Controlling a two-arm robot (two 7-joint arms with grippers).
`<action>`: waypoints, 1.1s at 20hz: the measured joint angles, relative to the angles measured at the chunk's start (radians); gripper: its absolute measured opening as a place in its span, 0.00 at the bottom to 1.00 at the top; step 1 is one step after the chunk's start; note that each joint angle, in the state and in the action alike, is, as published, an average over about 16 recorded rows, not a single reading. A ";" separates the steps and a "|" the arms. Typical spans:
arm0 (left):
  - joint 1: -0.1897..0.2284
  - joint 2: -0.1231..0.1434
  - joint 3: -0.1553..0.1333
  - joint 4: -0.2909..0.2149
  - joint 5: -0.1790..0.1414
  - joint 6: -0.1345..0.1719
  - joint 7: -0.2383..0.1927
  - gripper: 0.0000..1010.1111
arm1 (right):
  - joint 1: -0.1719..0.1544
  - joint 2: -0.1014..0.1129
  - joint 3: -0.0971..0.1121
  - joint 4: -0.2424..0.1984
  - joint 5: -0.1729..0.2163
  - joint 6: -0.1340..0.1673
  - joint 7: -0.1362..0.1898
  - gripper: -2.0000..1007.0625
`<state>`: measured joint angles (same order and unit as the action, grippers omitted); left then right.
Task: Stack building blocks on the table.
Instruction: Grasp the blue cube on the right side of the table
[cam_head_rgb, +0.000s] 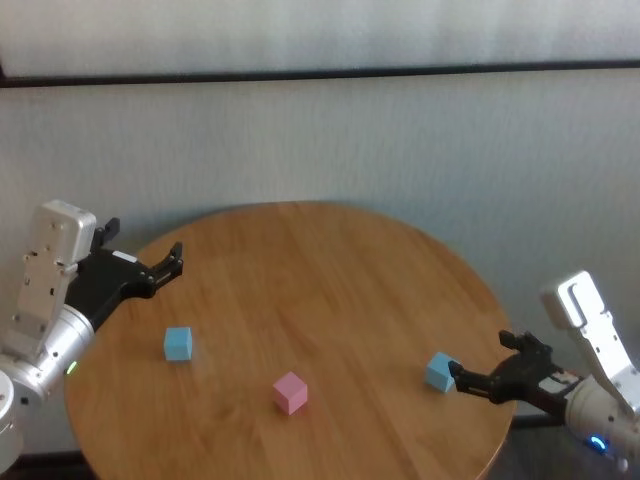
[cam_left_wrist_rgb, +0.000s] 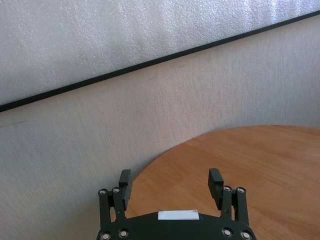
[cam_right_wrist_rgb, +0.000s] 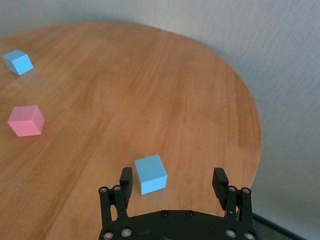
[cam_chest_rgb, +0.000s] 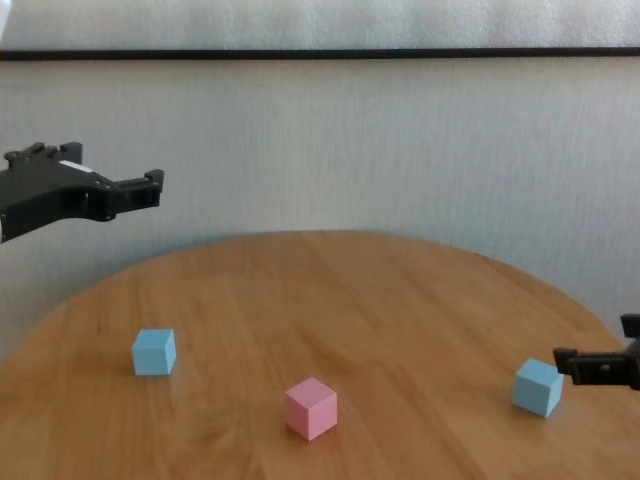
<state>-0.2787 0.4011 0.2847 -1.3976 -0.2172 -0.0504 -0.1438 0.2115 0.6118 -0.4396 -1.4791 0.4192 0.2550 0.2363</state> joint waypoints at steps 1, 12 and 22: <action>0.000 0.000 0.000 0.000 -0.001 0.001 0.000 0.99 | 0.008 -0.004 -0.002 0.008 0.000 0.007 0.010 1.00; -0.001 -0.001 0.001 -0.001 -0.006 0.006 -0.002 0.99 | 0.099 -0.038 -0.047 0.126 -0.054 -0.001 0.125 1.00; -0.002 -0.001 0.001 -0.002 -0.007 0.008 -0.003 0.99 | 0.152 -0.064 -0.069 0.211 -0.091 -0.013 0.197 1.00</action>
<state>-0.2804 0.3999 0.2856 -1.3993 -0.2243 -0.0423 -0.1471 0.3633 0.5478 -0.5086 -1.2676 0.3277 0.2422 0.4334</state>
